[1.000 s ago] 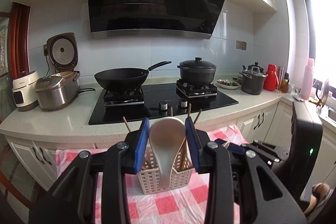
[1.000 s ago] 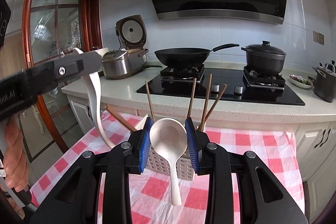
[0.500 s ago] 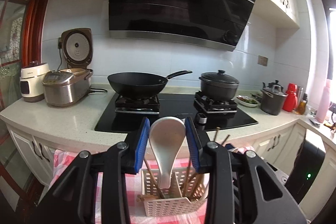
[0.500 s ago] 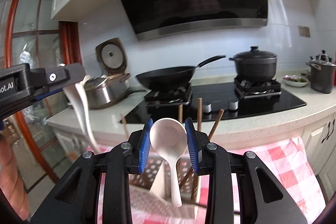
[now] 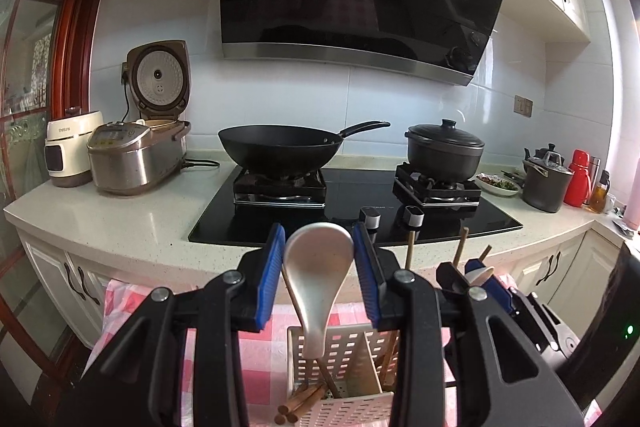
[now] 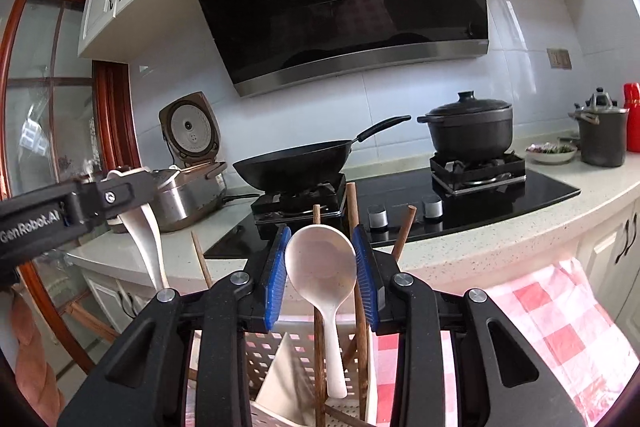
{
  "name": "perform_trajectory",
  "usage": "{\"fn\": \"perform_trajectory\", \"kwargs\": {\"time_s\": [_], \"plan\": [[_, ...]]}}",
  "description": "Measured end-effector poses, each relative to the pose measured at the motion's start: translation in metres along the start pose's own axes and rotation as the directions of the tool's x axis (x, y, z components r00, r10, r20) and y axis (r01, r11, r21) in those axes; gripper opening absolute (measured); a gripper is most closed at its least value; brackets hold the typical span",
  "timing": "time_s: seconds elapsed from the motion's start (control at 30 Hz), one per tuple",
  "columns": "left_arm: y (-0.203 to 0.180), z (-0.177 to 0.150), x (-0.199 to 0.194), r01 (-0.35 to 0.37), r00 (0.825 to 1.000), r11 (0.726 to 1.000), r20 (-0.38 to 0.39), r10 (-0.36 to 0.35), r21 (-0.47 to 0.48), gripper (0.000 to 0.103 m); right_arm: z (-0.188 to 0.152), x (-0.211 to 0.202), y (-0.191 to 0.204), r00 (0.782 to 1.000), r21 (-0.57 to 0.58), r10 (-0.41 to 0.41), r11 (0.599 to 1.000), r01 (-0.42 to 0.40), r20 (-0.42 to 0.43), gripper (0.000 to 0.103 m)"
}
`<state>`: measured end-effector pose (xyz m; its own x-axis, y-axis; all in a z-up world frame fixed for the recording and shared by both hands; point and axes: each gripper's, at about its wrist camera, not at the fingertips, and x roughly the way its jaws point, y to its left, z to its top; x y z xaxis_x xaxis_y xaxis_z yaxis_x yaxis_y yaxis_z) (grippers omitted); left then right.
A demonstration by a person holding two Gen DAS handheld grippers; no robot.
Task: Organize utensils
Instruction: 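Lower both spoons into the white caddy and open both tools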
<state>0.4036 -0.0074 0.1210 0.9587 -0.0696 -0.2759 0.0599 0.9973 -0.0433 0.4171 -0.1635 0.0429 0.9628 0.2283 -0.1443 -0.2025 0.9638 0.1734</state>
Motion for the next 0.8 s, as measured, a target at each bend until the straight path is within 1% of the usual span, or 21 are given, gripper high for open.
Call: {"fn": "perform_trajectory", "kwargs": {"time_s": [0.07, 0.13, 0.3, 0.37, 0.4, 0.43, 0.5, 0.6, 0.7, 0.8], "plan": [[0.001, -0.002, 0.001, -0.004, 1.0, 1.0, 0.002, 0.004, 0.0, 0.034, -0.001, 0.0, 0.006, 1.0, -0.044, -0.015, 0.999, 0.015, 0.005, 0.031], [0.004, -0.003, 0.001, -0.005, 1.0, 1.0, 0.001, 0.005, -0.002, 0.034, 0.0, 0.0, 0.011, 1.0, -0.076, -0.011, 0.997, 0.011, 0.0, 0.031], [0.008, -0.006, 0.004, -0.007, 1.0, 1.0, -0.017, 0.007, -0.008, 0.034, 0.0, 0.007, 0.012, 0.999, -0.073, -0.016, 0.997, 0.014, -0.031, 0.032], [0.007, -0.007, 0.005, -0.011, 1.0, 1.0, -0.021, 0.011, -0.001, 0.034, -0.001, 0.007, 0.012, 0.999, -0.072, -0.013, 0.997, 0.01, -0.039, 0.034], [0.007, -0.009, 0.006, -0.009, 1.0, 1.0, -0.024, 0.009, 0.0, 0.034, -0.001, 0.007, 0.011, 0.999, -0.072, -0.013, 0.997, 0.01, -0.042, 0.036], [0.008, -0.009, 0.007, -0.008, 1.0, 1.0, -0.026, 0.008, -0.003, 0.034, -0.001, 0.007, 0.011, 0.999, -0.072, -0.013, 0.997, 0.01, -0.041, 0.044], [0.01, -0.01, 0.007, -0.007, 1.0, 1.0, -0.028, 0.006, -0.014, 0.034, 0.001, 0.004, 0.009, 0.999, -0.062, -0.016, 0.998, 0.014, -0.032, 0.049], [0.01, -0.012, 0.006, -0.005, 1.0, 1.0, -0.031, 0.005, -0.016, 0.034, 0.007, -0.004, 0.001, 1.0, -0.033, -0.026, 0.999, 0.026, -0.011, 0.049], [0.007, -0.014, 0.006, -0.003, 0.999, 1.0, -0.034, 0.003, -0.01, 0.034, 0.014, -0.02, -0.01, 0.999, 0.015, -0.024, 1.0, 0.023, 0.03, 0.053], [0.003, -0.017, 0.009, -0.01, 0.999, 1.0, -0.04, 0.009, -0.016, 0.034, 0.019, -0.032, -0.016, 0.998, 0.026, -0.022, 0.999, 0.021, 0.052, 0.054]]}}
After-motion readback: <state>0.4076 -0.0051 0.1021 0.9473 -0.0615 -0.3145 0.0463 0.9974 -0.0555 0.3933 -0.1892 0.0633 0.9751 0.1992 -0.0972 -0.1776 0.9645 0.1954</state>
